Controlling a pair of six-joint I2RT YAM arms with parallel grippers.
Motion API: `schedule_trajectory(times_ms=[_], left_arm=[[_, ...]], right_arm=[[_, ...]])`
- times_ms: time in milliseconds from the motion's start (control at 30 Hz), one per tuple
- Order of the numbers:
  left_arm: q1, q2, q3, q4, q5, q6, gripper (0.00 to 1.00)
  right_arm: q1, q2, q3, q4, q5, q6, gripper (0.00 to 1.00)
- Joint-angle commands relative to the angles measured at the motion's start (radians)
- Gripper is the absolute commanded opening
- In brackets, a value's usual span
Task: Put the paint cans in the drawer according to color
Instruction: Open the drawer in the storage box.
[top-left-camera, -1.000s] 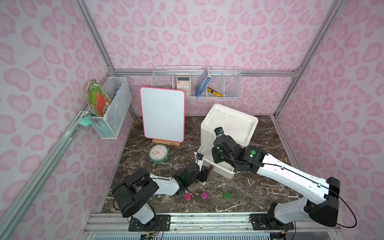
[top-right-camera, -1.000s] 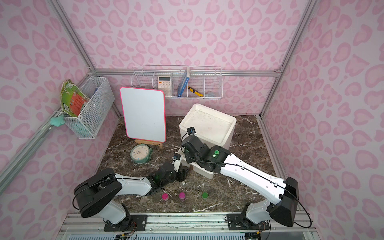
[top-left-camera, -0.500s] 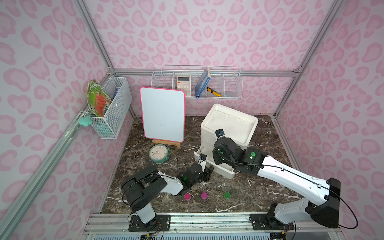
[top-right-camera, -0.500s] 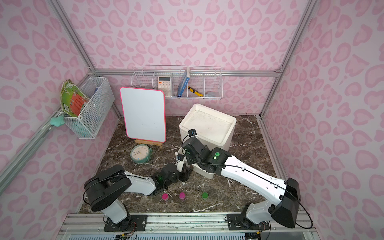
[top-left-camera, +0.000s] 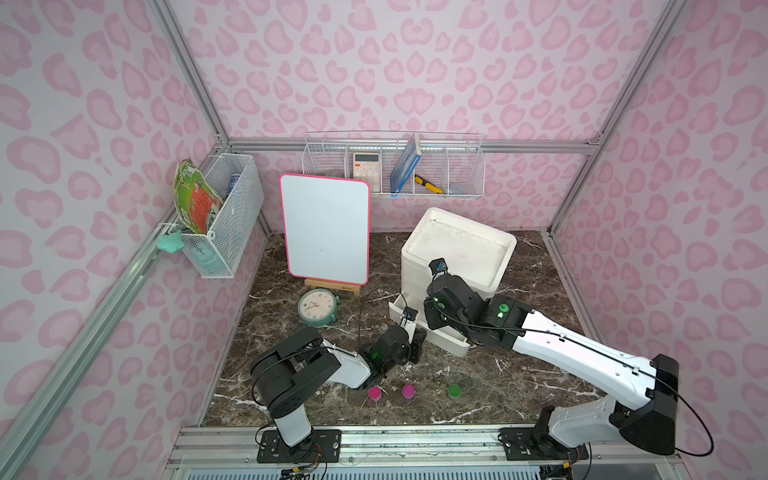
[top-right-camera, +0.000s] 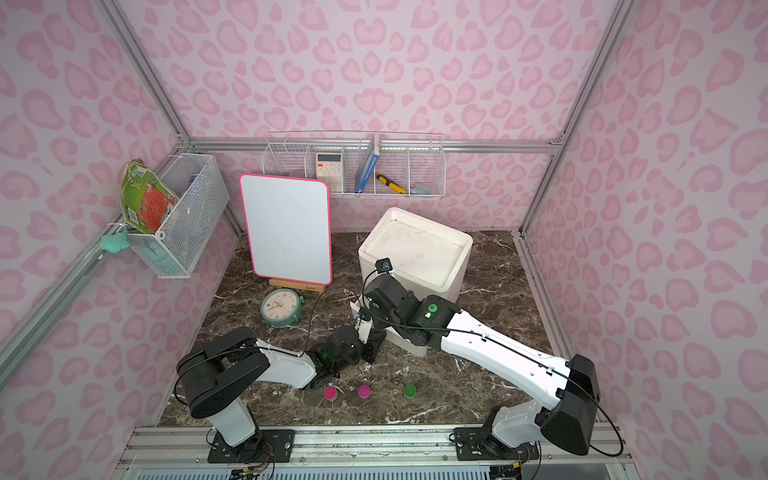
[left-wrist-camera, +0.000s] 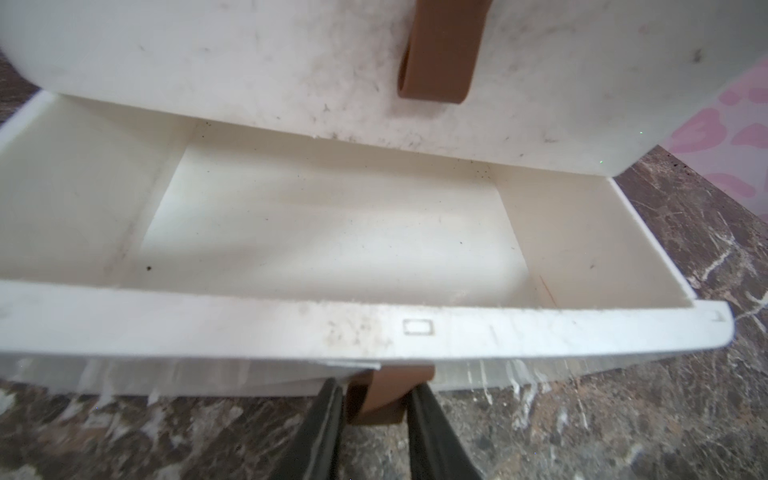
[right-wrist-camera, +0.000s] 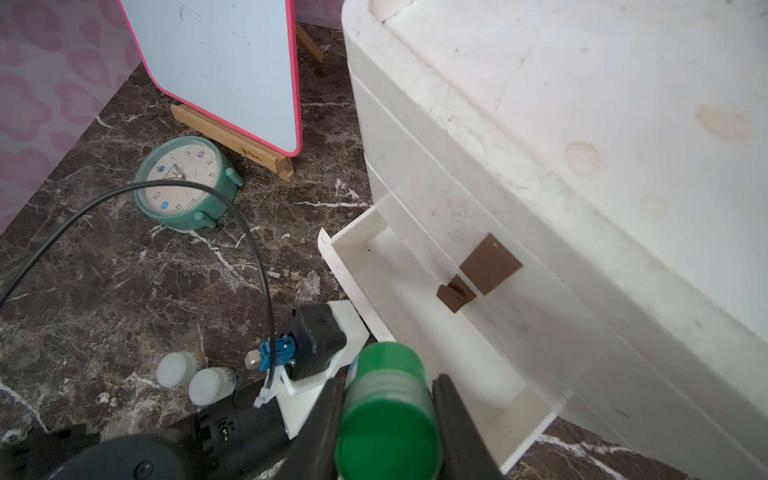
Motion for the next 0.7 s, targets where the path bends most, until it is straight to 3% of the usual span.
schedule_trajectory(times_ms=[0, 233, 667], left_arm=[[0.002, -0.001, 0.002, 0.018, -0.007, 0.013, 0.20], [0.003, -0.040, -0.055, 0.070, -0.003, 0.007, 0.00], [-0.033, -0.136, -0.157, 0.089, -0.016, -0.008, 0.00]], right_arm=[[0.000, 0.005, 0.015, 0.011, 0.002, 0.002, 0.21], [-0.001, 0.016, 0.018, 0.010, -0.006, -0.002, 0.21], [-0.019, 0.099, 0.032, -0.014, -0.071, -0.024, 0.21]])
